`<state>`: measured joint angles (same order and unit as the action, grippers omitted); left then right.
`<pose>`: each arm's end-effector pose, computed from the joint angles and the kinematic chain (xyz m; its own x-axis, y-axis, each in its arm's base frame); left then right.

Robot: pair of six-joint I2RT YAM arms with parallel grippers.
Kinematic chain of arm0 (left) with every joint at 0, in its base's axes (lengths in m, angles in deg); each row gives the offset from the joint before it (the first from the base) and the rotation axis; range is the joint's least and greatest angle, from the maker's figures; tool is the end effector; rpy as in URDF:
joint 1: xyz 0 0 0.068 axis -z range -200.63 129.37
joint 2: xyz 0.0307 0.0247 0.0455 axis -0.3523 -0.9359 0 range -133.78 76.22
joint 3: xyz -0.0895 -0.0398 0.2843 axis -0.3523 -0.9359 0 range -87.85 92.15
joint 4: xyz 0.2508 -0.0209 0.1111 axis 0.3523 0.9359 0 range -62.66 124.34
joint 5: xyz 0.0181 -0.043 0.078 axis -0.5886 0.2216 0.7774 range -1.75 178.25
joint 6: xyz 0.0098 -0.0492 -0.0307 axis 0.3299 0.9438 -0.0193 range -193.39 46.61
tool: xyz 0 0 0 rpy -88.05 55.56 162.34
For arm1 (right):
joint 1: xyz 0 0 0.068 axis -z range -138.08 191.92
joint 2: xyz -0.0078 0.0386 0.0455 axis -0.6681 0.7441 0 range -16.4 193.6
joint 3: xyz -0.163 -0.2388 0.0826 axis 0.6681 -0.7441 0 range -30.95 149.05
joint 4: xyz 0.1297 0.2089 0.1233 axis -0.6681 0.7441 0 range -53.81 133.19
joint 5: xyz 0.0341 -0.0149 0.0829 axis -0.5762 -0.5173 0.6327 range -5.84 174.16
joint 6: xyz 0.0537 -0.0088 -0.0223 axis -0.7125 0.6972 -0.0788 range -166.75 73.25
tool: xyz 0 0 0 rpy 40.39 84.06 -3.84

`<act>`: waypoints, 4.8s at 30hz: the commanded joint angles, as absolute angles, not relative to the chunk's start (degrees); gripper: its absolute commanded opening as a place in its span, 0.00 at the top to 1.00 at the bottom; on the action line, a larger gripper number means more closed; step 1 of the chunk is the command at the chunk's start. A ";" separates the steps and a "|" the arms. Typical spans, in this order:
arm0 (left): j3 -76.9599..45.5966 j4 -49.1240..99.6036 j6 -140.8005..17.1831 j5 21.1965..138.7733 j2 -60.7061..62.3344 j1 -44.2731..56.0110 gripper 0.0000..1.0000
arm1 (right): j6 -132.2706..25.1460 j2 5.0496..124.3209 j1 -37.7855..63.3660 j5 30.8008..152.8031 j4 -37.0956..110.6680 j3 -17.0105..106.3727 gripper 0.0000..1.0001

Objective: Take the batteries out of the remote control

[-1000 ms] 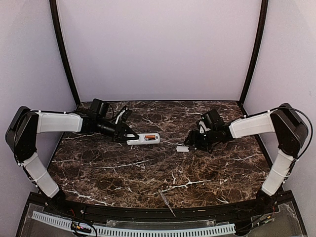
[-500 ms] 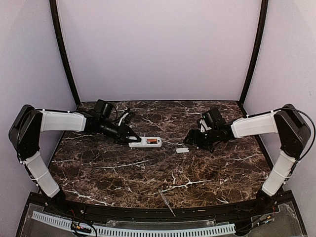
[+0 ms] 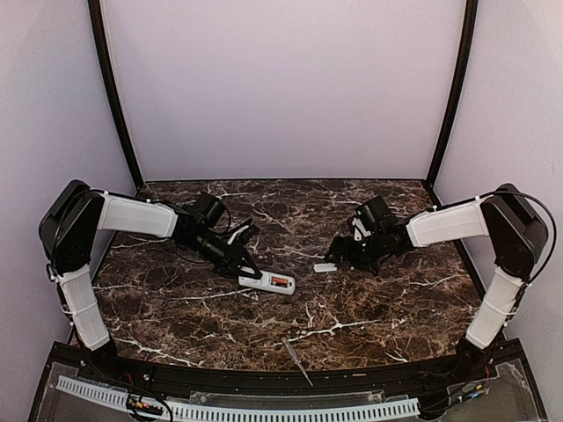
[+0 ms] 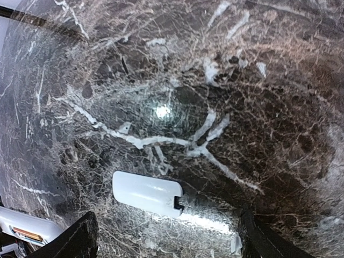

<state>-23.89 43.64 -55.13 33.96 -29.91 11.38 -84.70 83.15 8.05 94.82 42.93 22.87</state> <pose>0.3087 -0.2337 0.1807 -0.8961 0.3445 -0.2799 0.4094 0.3978 -0.8211 0.2972 0.2090 0.1664 -0.9135 0.1147 -0.3902 -0.1007 0.8657 0.4903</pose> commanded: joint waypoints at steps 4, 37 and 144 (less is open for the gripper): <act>-21.41 49.05 -57.72 34.94 -32.13 11.25 0.92 | -82.59 87.05 4.88 89.87 46.50 26.15 0.11; -21.26 53.50 -59.26 68.51 -22.87 9.47 0.12 | -78.86 80.19 2.07 89.11 46.28 24.94 0.03; -46.16 0.99 -30.90 53.33 6.58 18.71 0.12 | -91.18 73.34 -14.51 77.82 37.94 41.22 1.00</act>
<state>-44.69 13.63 -40.75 55.97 7.40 15.68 -92.46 76.49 -15.01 78.69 46.52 40.29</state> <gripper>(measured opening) 0.878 0.101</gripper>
